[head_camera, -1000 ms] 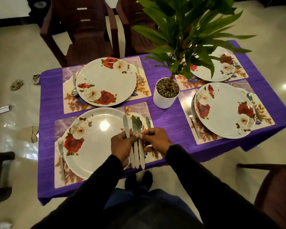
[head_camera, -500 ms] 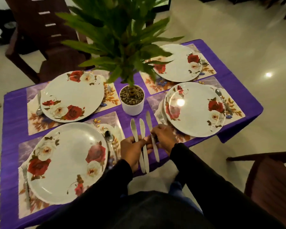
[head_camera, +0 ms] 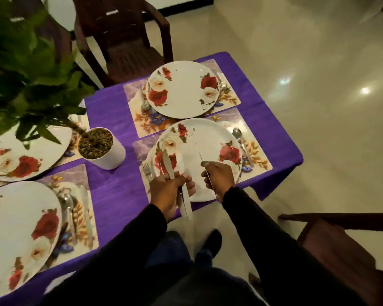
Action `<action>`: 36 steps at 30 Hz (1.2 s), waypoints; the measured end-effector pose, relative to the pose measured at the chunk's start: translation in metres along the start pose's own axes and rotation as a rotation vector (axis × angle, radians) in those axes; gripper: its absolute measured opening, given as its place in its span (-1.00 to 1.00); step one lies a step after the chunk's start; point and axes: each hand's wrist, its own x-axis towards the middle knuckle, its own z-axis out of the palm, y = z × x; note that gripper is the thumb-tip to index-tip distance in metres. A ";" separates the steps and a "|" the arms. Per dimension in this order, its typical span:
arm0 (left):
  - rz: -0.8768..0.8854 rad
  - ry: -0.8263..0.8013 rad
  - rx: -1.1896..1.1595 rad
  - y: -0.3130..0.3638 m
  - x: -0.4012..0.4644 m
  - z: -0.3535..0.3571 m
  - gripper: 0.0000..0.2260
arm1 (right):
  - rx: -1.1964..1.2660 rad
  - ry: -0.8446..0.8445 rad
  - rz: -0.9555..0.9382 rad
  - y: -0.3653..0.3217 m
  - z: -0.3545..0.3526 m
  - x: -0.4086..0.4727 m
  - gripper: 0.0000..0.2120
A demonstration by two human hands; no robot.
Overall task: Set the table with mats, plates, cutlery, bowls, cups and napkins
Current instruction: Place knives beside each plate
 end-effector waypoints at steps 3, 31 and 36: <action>0.009 0.006 0.033 -0.005 -0.001 0.014 -0.95 | -0.007 0.015 -0.014 -0.010 -0.021 0.013 -0.85; -0.136 0.085 -0.010 -0.023 0.067 0.142 -0.89 | -0.556 0.206 -0.096 -0.067 -0.137 0.162 -0.84; -0.122 0.126 -0.008 -0.030 0.068 0.161 -0.82 | -0.702 0.149 -0.070 -0.067 -0.149 0.182 -0.88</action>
